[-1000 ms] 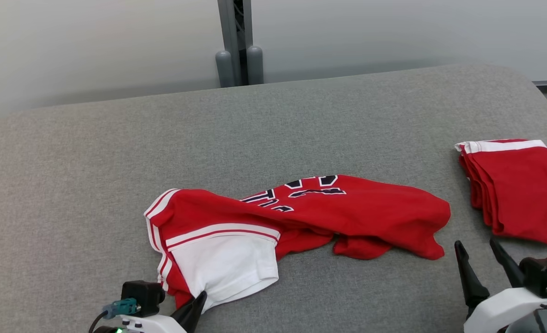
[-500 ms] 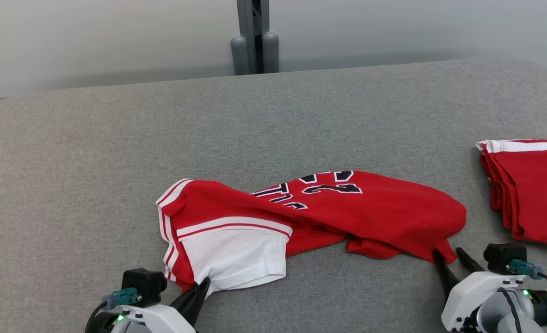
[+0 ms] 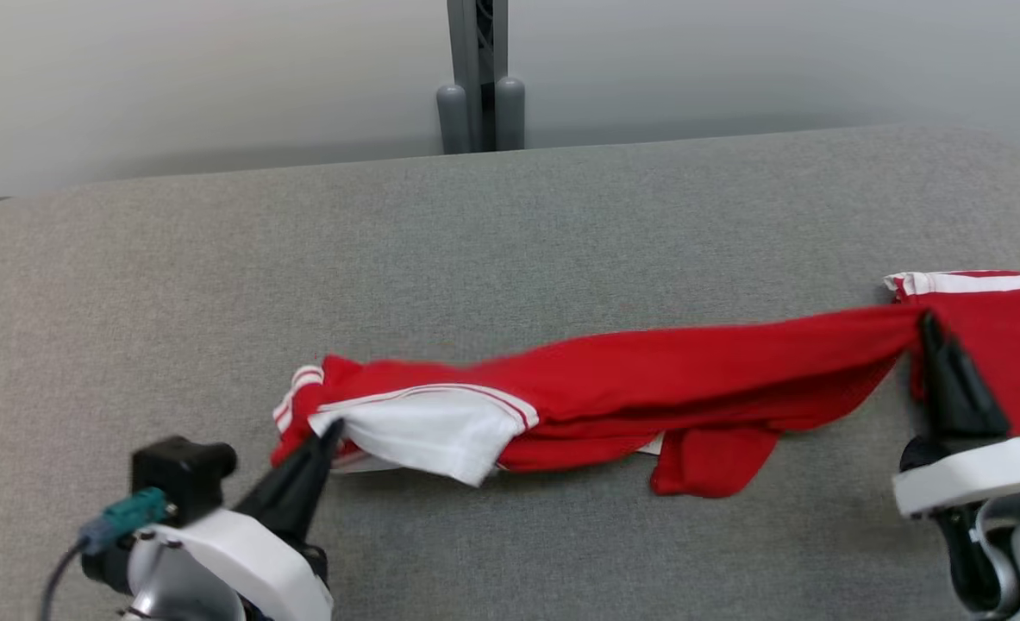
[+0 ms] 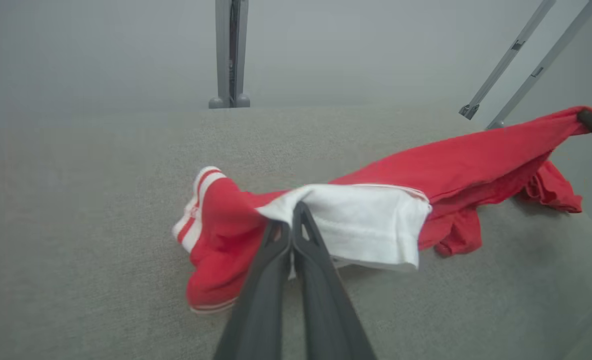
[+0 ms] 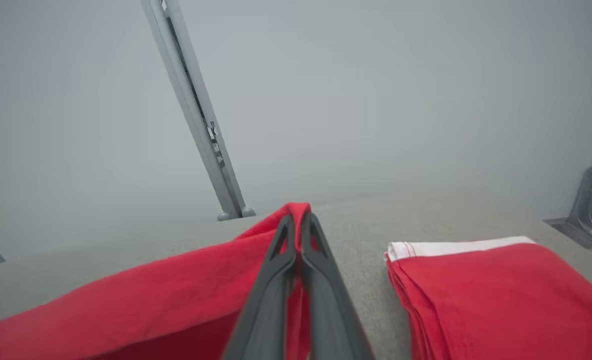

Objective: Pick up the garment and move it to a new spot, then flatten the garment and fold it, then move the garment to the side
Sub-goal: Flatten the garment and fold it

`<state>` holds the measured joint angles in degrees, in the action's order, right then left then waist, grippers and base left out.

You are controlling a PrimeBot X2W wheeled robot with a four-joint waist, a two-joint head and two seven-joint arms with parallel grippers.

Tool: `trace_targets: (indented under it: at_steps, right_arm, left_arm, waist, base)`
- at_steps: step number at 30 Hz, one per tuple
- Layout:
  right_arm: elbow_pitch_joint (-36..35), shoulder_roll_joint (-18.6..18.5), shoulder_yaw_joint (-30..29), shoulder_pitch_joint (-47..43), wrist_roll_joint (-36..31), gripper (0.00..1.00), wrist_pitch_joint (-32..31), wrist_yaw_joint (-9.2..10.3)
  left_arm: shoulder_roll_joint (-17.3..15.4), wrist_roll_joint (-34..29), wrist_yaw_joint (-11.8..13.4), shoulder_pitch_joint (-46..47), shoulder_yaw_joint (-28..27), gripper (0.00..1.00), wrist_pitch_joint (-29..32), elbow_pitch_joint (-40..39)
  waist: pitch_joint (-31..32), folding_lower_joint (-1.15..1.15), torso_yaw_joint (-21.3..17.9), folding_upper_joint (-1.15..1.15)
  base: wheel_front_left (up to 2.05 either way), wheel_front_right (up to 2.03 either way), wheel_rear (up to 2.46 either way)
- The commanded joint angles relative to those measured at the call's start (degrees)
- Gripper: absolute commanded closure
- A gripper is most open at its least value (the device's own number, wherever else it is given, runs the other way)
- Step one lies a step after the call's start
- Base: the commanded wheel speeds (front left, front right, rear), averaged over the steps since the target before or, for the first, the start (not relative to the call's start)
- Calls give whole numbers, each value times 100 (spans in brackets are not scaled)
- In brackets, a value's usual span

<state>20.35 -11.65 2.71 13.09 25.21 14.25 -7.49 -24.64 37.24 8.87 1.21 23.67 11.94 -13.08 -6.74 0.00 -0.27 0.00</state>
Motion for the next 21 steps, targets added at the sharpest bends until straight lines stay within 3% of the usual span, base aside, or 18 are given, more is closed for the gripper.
trace_targets:
  at_steps: [1,4,6,11,21]
  right_arm:
    - [-362,-52,-82,-71,-42,100,50,-1]
    - [-936,-80,-222,-109,-189,100,54,-1]
    - [-1717,-34,-417,-179,-366,100,-70,-1]
    - [-2492,59,-602,-238,-536,100,-371,0]
    - [-3080,277,-739,-514,-692,100,-806,-1]
  left_arm:
    - [-61,-25,48,122,-111,100,-31,-142]
    - [-158,-81,92,198,-228,100,-66,-325]
    - [-270,-152,158,297,-364,100,-76,-573]
    - [-360,-229,240,360,-486,100,-59,-854]
    - [-325,-288,360,394,-537,100,-139,-1142]
  waist:
    - [42,0,-41,0]
    - [86,0,-70,0]
    - [143,0,-99,0]
    - [201,0,-114,0]
    - [230,0,-106,0]
  base:
    - [0,0,0]
    - [0,0,0]
    - [0,0,0]
    - [0,0,0]
    - [0,0,0]
